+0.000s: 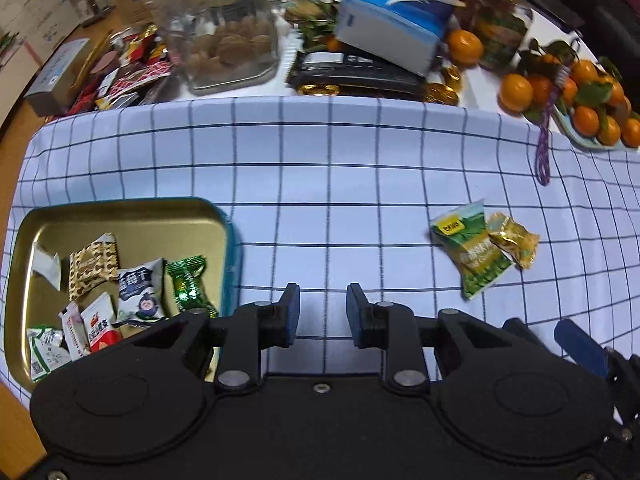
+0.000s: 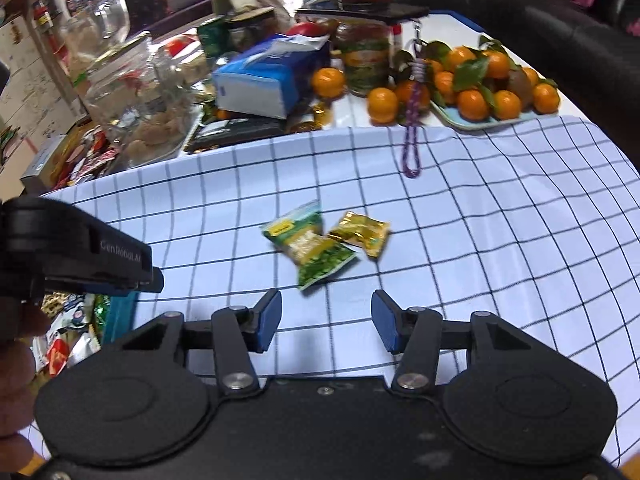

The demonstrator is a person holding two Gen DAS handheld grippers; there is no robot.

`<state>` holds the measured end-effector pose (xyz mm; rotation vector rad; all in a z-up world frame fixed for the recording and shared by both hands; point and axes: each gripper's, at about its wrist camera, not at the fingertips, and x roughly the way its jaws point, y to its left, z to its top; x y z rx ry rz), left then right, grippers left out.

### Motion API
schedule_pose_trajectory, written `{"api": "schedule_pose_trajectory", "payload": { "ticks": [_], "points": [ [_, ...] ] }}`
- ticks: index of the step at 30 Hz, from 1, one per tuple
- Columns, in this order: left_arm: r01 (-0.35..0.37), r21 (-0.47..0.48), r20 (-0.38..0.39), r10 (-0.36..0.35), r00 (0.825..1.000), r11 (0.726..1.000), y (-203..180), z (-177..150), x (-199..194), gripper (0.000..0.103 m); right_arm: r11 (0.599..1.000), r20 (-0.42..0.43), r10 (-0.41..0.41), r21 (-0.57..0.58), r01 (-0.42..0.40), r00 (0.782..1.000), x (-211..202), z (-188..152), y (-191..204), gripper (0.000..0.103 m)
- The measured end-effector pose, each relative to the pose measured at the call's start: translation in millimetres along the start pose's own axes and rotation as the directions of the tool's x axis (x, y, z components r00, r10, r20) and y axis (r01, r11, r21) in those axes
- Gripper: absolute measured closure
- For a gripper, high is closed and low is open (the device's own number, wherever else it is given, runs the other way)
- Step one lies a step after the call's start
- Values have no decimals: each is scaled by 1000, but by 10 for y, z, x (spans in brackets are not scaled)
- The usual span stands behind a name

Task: Organize snacks
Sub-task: 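Move both tools back from the tin toward the remaining snacks, then lower the right tool onto the gold candy while the left tool approaches the green pea packet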

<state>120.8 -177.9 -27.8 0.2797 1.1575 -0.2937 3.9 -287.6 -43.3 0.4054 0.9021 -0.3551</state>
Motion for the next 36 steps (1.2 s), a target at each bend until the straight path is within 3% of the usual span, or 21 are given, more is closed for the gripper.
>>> {"api": "schedule_pose_trajectory", "payload": {
  "ticks": [7, 15, 18, 21, 27, 29, 36],
  "points": [
    [16, 11, 11, -16, 1000, 1000, -140, 128, -52, 67, 996, 50, -57, 65, 54, 997, 62, 207, -197, 66],
    [54, -58, -39, -56, 998, 997, -68, 186, -15, 67, 994, 102, -70, 90, 61, 992, 355, 671, -180, 62],
    [61, -93, -54, -67, 996, 994, 12, 193, 1, 67, 993, 65, -87, 87, 82, 994, 579, 802, -126, 62],
    [59, -139, -53, -67, 996, 988, 124, 222, -6, 67, 994, 4, -54, 92, 53, 999, 780, 866, -80, 62],
    [68, -185, -46, -78, 996, 980, 272, 246, -40, 67, 996, -42, -32, 83, 36, 999, 1010, 801, 49, 68],
    [70, -177, -49, -80, 996, 982, 279, 252, -37, 67, 996, -61, -29, 79, 34, 998, 1033, 736, 72, 76],
    [68, -173, -54, -78, 995, 983, 294, 239, -43, 67, 1000, -82, -26, -11, 25, 996, 769, 372, 71, 82]
  ]
}}
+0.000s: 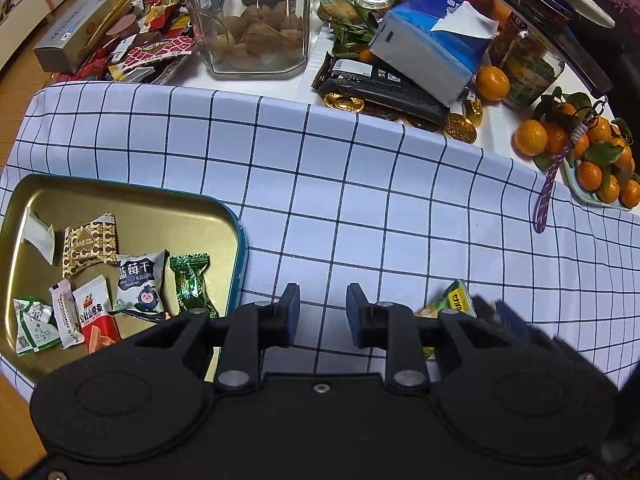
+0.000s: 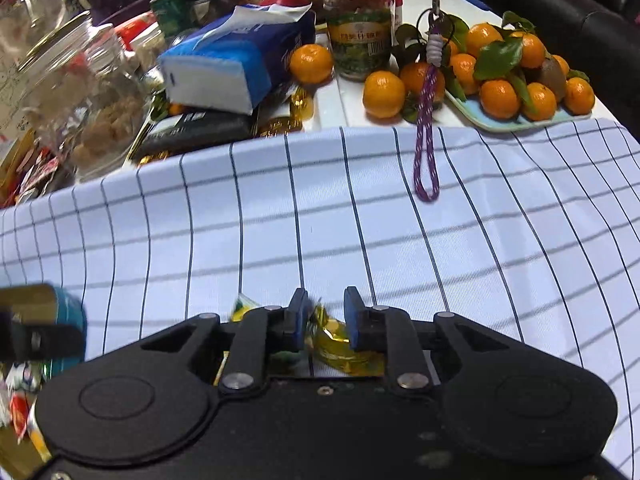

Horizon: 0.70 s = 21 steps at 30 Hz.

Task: Organize snacks
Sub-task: 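Lower the right tool onto the gold candy while the left tool approaches the green pea packet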

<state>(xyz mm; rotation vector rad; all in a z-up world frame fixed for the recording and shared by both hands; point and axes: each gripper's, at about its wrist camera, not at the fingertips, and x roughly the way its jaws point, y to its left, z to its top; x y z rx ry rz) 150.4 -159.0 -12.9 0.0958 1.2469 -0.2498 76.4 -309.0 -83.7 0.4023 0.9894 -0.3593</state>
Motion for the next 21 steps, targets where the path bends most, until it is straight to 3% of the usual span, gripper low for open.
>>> {"api": "schedule_pose_trajectory", "payload": {
  "ticks": [8, 13, 21],
  "points": [
    [-28, 31, -5, 29, 1000, 999, -2, -59, 41, 67, 999, -85, 36, -32, -39, 996, -354, -441, -181, 82],
    [-31, 20, -40, 32, 999, 999, 42, -60, 128, 67, 997, -124, 46, 61, -38, 991, -465, -482, -351, 80],
    [-11, -4, -39, 11, 999, 1000, 50, -38, 104, 67, 986, 17, 71, 150, -73, 997, -527, -68, -255, 78]
  ]
}}
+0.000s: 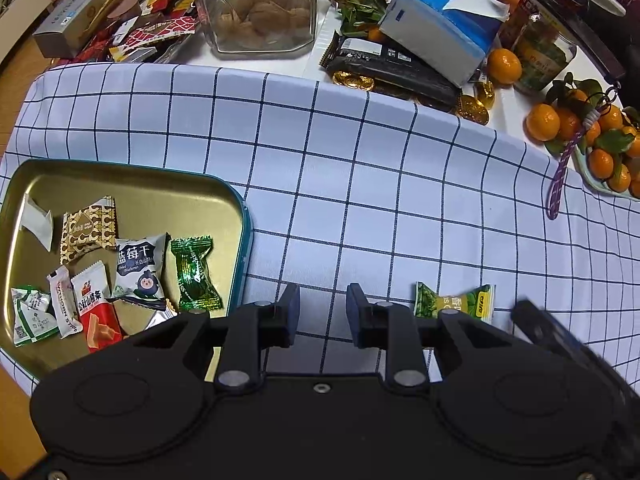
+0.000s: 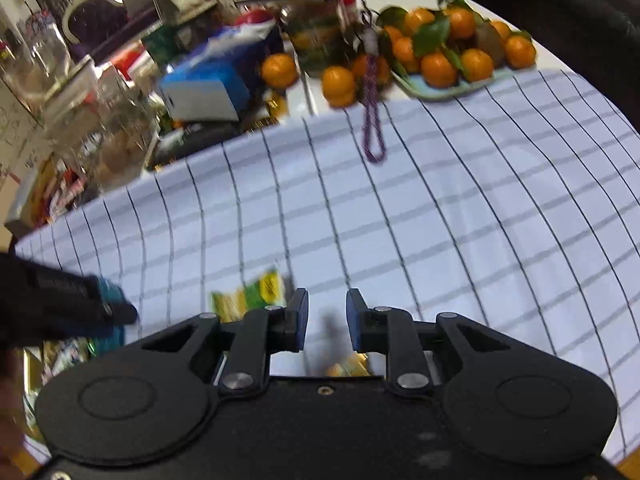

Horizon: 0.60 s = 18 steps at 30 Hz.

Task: Organize snacks
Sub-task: 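Lower the right tool onto the gold candy while the left tool approaches the green pea packet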

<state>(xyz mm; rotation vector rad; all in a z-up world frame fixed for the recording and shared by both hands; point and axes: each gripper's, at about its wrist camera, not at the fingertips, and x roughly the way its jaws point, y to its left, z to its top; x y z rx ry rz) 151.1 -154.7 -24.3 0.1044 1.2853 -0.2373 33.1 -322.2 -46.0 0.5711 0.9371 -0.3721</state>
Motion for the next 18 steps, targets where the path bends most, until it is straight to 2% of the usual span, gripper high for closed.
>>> {"api": "schedule_pose_trajectory", "payload": {
  "ticks": [5, 10, 18],
  "points": [
    [13, 3, 4, -13, 1000, 1000, 26, 19, -32, 67, 1000, -9, 12, -12, -12, 1000, 310, 197, 295, 78],
    [15, -1, 8, -15, 1000, 1000, 63, 41, -45, 67, 995, -52, -22, -98, 17, 998, 531, 135, 468, 78],
    [25, 12, -3, -25, 1000, 1000, 43, 12, -36, 67, 982, -98, -2, -186, -16, 995, 297, -206, 340, 78]
  ]
}}
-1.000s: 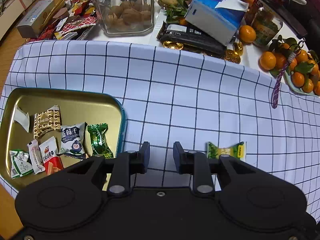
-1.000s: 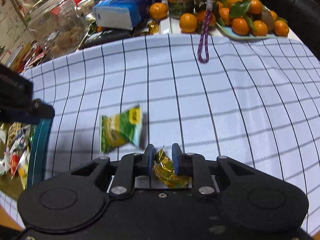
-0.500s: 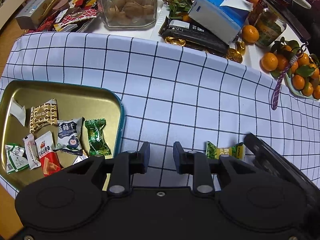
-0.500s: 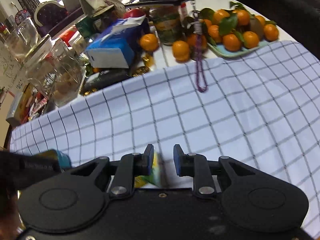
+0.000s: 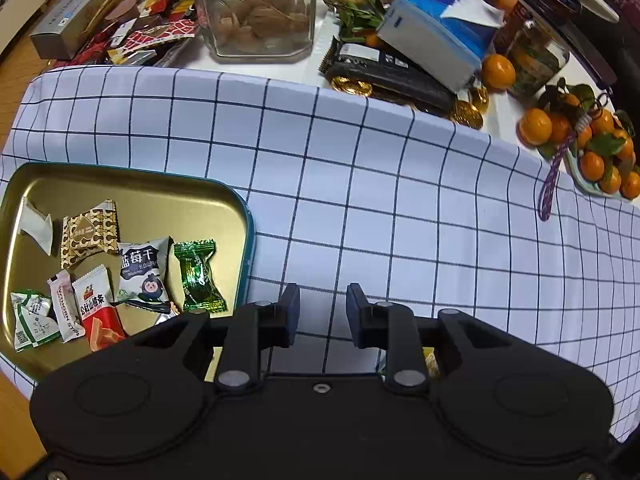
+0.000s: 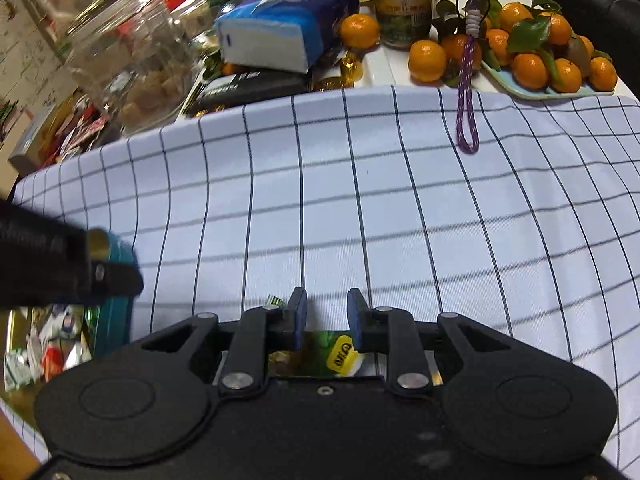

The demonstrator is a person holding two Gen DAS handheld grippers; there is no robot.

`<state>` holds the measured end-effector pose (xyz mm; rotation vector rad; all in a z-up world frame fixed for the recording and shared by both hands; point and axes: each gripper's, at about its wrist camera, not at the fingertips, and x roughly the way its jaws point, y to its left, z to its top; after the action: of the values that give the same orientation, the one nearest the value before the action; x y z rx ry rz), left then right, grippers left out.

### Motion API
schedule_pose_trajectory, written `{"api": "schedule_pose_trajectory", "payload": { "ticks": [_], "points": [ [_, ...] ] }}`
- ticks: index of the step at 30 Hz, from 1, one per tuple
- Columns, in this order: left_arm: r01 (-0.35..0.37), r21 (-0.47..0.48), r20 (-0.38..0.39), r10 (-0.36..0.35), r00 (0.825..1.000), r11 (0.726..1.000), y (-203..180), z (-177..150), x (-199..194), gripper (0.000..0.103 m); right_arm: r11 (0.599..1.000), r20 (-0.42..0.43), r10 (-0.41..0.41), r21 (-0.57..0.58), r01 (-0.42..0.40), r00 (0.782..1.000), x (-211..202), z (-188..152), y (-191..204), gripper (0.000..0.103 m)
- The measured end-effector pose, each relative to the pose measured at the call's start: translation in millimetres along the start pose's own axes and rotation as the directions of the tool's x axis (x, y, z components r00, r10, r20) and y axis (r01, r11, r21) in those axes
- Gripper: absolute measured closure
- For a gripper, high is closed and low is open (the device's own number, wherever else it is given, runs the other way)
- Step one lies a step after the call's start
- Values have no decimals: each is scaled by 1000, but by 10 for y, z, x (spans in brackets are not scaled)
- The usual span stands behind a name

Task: Organize snacks
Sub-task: 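Lower the right tool onto the gold candy while the left tool approaches the green pea packet, then close the right tool on the gold candy while the left tool grasps the green pea packet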

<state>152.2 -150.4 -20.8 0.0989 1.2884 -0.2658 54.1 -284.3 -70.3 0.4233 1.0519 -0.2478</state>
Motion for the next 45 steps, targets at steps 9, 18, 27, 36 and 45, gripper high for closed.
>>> {"api": "schedule_pose_trajectory", "payload": {
  "ticks": [9, 18, 27, 36, 45],
  "points": [
    [-22, 88, -26, 24, 999, 996, -62, -122, 84, 67, 996, 48, 50, 72, -53, 998, -435, -204, -368, 72],
    [-29, 121, -49, 35, 998, 992, -58, -174, 137, 67, 978, 46, -10, 207, 0, 999, -548, -173, -893, 60],
    [25, 85, -96, -17, 995, 996, 12, -178, 181, 67, 995, 3, 25, 97, -26, 1000, -392, -349, -704, 56],
    [72, 106, -97, -61, 993, 992, -46, -217, 143, 67, 1000, 27, -16, -22, 17, 1000, -333, -398, -585, 55],
    [150, 125, -119, -135, 984, 981, -139, -281, 160, 67, 999, 31, 11, -48, -9, 999, -382, -453, -592, 55]
  ]
}}
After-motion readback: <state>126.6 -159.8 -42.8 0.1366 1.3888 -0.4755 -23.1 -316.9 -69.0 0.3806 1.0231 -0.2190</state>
